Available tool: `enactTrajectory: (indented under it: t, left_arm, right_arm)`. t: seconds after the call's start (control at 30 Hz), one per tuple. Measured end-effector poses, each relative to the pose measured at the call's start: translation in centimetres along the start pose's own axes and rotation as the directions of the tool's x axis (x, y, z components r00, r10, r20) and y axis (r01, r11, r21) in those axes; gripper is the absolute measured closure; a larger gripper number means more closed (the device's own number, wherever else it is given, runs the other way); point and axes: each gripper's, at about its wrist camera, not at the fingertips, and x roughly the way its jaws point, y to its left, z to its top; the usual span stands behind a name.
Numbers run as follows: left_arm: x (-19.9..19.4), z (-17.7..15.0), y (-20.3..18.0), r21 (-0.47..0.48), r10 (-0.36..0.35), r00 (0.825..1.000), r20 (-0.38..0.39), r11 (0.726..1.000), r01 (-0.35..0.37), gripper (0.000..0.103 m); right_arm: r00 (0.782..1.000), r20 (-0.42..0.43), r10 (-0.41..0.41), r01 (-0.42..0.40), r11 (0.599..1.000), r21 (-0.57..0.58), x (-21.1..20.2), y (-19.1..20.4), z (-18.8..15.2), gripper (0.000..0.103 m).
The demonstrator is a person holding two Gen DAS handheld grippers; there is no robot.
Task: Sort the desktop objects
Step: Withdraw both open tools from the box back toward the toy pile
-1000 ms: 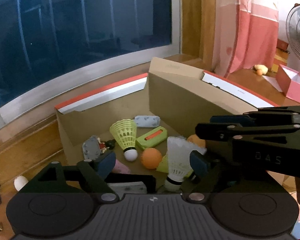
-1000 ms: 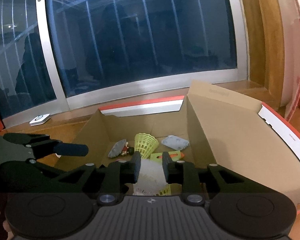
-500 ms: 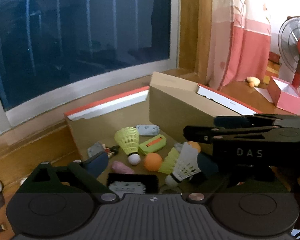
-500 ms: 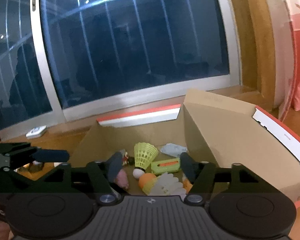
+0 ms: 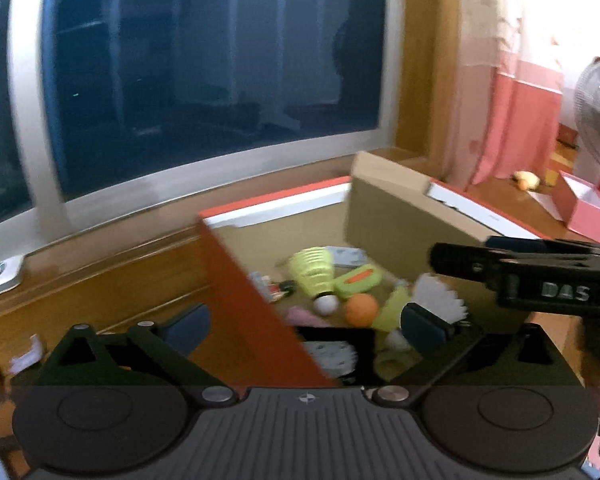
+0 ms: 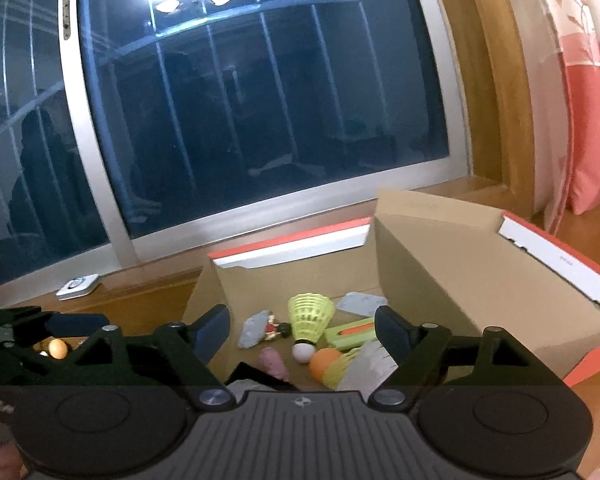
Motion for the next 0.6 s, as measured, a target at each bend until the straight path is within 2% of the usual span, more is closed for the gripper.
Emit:
enactTrajectory:
  t: [0.2,0.3,0.4,0.5,0.6]
  left_arm:
    - [-2.4,-2.3,4.4,-0.047,0.123,0.992,-0.005,0.991,-0.123,0.000]
    - [-3.8,-3.9,6.7,-0.085,0.193,0.981,-0.025,0.977,-0.195,0.000]
    - [-5.2,-5.8,9.2,-0.139,0.266,0.962,-0.059,0.952,-0.271,0.000]
    - [-7.2,-7.9,11.9,-0.214,0.370,0.923,-0.103,0.898,-0.384,0.000]
    - [-9.4,-9.9,14.5,-0.273,0.483,0.863,-0.150,0.819,-0.505,0.000]
  right_arm:
    - [0.996,-0.030,0.083,-0.084,0.994,-0.069,0.7,4.1,-0.6,0.021]
    - [0.988,-0.047,0.146,-0.151,0.980,-0.127,1.0,7.0,-0.7,0.020]
    - [0.970,-0.078,0.229,-0.240,0.952,-0.190,1.5,10.4,-1.2,0.019]
    - [0.946,-0.127,0.297,-0.319,0.918,-0.233,2.2,13.7,-1.9,0.018]
    - [0.915,-0.185,0.358,-0.396,0.883,-0.250,3.2,17.1,-2.9,0.016]
